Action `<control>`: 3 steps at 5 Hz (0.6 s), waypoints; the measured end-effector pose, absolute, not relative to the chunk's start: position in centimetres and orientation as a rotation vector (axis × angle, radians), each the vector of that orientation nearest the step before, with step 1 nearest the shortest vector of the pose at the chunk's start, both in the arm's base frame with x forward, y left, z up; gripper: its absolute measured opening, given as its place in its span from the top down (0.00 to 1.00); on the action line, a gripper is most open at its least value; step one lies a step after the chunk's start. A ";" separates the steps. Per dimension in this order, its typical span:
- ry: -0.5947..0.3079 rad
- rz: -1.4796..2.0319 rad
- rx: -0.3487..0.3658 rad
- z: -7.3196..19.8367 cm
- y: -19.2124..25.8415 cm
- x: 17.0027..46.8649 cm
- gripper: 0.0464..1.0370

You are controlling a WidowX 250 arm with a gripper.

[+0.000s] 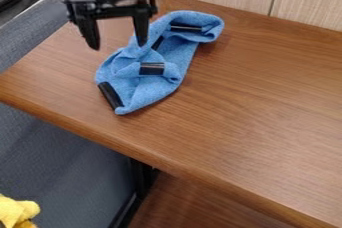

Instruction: Unfold the cloth from the bottom to the top

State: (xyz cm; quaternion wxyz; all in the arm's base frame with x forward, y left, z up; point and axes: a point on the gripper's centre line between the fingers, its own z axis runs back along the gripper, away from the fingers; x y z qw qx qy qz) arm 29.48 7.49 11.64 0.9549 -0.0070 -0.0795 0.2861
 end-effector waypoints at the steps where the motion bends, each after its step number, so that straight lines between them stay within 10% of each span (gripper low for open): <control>1: -0.139 0.587 -0.046 9.6 7.6 30.3 0.04; 3: -0.161 0.535 -0.071 8.1 8.0 31.8 0.09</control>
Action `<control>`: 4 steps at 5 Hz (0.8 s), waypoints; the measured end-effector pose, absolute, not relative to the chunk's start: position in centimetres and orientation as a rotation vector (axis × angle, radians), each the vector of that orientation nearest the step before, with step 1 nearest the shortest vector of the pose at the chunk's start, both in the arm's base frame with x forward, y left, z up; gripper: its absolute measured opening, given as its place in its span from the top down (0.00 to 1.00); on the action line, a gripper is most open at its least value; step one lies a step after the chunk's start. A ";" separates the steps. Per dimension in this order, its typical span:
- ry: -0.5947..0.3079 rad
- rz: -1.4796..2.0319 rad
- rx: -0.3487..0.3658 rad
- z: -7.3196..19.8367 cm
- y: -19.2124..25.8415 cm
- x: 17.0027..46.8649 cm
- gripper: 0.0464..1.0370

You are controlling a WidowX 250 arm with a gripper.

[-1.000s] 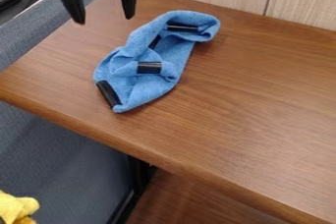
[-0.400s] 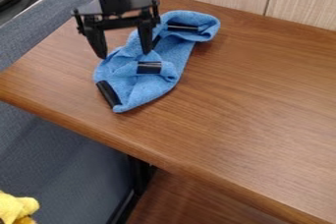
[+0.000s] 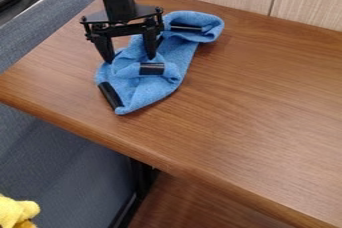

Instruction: Unfold the cloth from the bottom to the top

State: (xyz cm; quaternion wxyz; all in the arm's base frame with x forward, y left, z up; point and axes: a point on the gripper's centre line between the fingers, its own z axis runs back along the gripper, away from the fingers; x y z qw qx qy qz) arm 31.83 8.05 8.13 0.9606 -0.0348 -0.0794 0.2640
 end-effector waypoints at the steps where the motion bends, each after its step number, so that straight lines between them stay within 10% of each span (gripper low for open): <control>1: -0.181 0.519 -0.065 8.2 8.2 32.1 0.31; 2: -0.164 0.565 -0.067 8.1 8.6 31.7 0.67; 4: -0.142 0.563 -0.055 8.8 8.7 31.4 0.98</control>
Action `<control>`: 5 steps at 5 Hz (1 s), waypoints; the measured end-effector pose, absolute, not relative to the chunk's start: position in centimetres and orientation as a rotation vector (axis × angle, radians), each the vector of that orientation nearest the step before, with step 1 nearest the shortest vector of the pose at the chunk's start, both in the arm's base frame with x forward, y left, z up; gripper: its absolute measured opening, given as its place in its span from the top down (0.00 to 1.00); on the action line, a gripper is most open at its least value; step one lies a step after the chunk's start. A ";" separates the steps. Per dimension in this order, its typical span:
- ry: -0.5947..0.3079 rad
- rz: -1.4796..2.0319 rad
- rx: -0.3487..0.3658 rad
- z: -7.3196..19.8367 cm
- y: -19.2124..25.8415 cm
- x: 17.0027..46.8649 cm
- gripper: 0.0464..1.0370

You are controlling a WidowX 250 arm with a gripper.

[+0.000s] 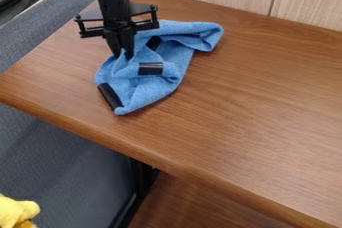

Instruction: Unfold the cloth from the bottom to the top

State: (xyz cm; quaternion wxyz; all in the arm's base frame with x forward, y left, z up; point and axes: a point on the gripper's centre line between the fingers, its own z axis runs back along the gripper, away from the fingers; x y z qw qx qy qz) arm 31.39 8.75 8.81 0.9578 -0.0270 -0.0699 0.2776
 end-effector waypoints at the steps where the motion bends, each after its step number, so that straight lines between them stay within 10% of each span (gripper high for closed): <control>1: -0.136 0.567 -0.052 10.3 8.5 31.6 0.98; 5: -0.262 0.620 -0.115 13.4 3.5 39.4 0.99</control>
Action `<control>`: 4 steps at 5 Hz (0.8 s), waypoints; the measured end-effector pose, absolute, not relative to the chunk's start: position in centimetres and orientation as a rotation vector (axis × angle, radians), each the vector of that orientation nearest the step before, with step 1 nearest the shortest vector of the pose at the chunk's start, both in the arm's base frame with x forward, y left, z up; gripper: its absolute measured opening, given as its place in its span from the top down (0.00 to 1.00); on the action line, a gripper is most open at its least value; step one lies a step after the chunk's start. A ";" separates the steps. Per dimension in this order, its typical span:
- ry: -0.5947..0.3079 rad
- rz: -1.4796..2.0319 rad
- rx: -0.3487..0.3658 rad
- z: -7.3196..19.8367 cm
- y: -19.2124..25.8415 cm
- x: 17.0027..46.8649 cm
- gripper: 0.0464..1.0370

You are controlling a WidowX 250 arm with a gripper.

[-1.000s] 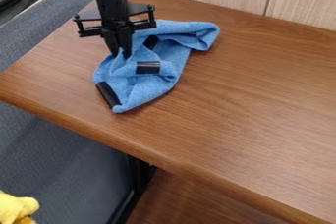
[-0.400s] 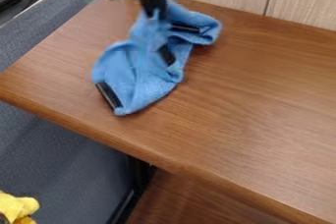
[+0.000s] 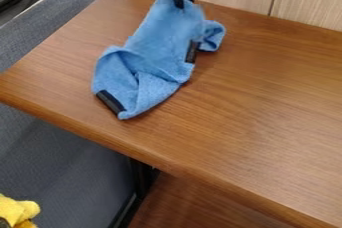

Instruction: Unfold the cloth from the bottom to the top

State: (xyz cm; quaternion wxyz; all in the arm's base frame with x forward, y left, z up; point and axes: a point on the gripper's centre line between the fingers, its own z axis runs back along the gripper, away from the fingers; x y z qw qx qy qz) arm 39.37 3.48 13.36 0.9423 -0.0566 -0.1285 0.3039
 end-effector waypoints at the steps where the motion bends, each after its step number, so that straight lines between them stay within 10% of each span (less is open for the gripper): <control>1: -0.239 0.629 -0.103 11.5 3.8 40.7 0.99; 4: -0.210 0.664 -0.085 8.8 3.9 42.7 0.96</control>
